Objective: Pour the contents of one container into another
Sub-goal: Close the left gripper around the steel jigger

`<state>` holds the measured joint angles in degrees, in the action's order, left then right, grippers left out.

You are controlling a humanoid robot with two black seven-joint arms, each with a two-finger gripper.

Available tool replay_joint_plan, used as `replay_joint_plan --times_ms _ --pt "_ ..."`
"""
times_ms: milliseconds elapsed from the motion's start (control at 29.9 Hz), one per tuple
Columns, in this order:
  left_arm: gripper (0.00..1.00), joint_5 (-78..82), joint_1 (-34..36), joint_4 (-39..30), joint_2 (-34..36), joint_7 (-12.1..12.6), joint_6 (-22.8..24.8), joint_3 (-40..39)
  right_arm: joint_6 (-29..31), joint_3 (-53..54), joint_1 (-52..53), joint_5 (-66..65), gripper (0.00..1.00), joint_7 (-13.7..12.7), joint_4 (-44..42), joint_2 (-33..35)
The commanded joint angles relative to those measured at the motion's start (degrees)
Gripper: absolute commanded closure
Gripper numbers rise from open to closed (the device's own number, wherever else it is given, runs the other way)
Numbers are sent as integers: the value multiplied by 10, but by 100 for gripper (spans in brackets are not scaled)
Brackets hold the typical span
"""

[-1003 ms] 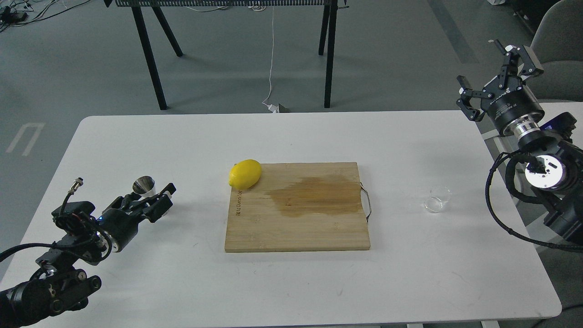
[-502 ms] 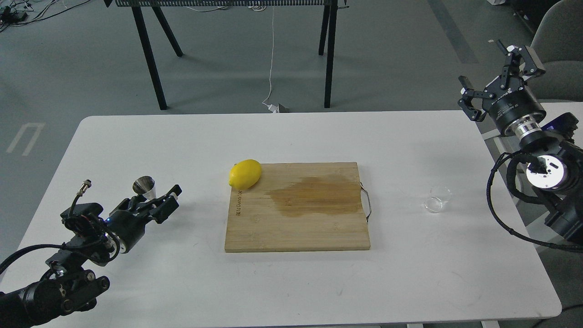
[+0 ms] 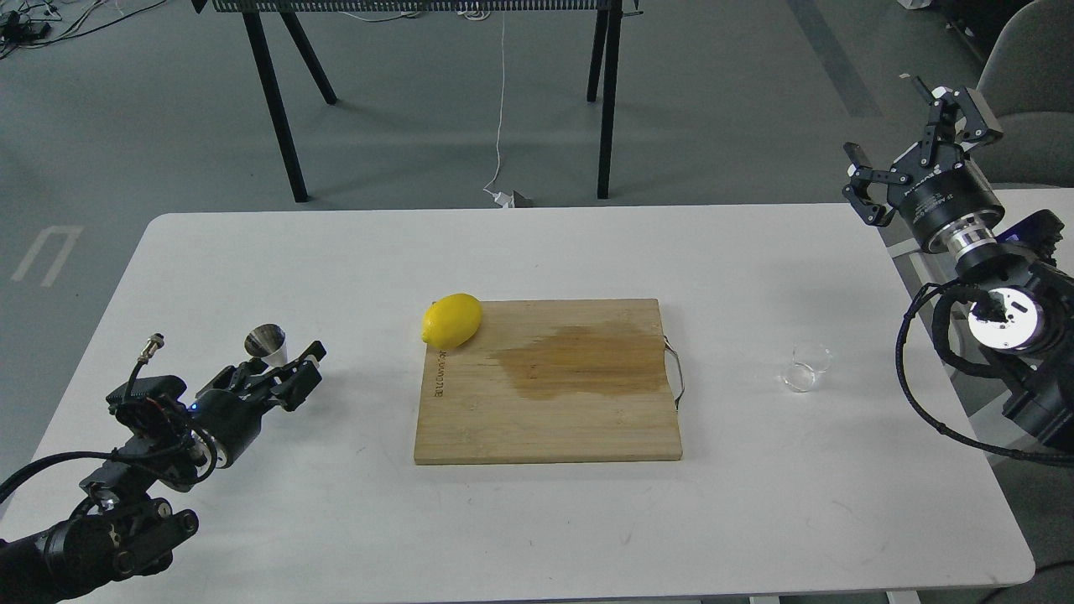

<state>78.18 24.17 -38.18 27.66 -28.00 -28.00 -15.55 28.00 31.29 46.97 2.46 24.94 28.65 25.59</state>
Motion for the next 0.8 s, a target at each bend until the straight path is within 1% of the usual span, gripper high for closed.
replay_joint_plan --times_ms 0,268,502,635,769 --pt "20 0 0 0 -3 0 0 1 0 0 0 0 1 0 -1 1" --pt "32 14 0 28 -11 0 0 1 0 1 0 0 1 -1 -1 1" --pt "40 15 0 32 -11 0 0 3 0 1 -4 0 1 0 -1 1" --pt "45 16 3 32 -10 0 0 25 0 0 -4 0 1 0 -1 1" --pt "50 16 3 32 -10 0 0 25 0 1 -5 0 1 0 -1 1"
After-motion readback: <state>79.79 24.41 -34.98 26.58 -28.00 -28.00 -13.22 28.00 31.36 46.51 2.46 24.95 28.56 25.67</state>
